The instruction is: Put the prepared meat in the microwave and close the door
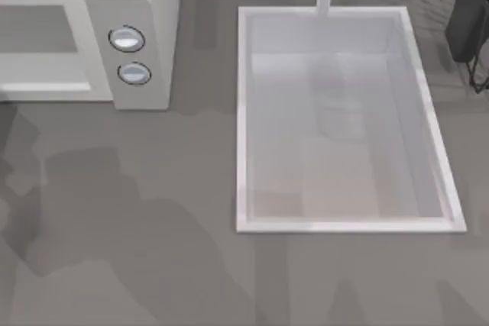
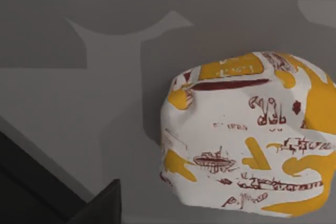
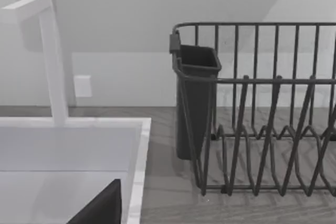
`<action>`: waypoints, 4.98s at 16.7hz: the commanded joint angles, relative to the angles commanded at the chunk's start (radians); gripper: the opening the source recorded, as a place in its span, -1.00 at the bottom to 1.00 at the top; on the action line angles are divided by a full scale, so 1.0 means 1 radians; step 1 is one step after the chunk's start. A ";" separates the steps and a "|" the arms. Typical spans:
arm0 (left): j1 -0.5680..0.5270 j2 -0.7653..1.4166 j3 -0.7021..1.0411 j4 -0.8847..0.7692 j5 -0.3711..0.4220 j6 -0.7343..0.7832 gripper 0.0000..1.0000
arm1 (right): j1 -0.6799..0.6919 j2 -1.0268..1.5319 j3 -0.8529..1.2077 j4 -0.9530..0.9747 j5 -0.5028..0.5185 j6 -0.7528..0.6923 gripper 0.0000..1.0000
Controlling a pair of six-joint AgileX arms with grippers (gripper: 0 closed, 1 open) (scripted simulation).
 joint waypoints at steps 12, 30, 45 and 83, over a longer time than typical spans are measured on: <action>-0.011 -0.044 -0.185 0.134 0.000 -0.008 1.00 | 0.000 0.000 0.000 0.000 0.000 0.000 1.00; 0.002 0.138 -0.158 0.296 0.001 0.004 1.00 | 0.000 0.000 0.000 0.000 0.000 0.000 1.00; 0.002 0.138 -0.158 0.296 0.001 0.004 -1.00 | 0.000 0.000 0.000 0.000 0.000 0.000 1.00; -0.015 0.117 0.025 0.523 0.019 -0.245 -1.00 | 0.000 0.000 0.000 0.000 0.000 0.000 1.00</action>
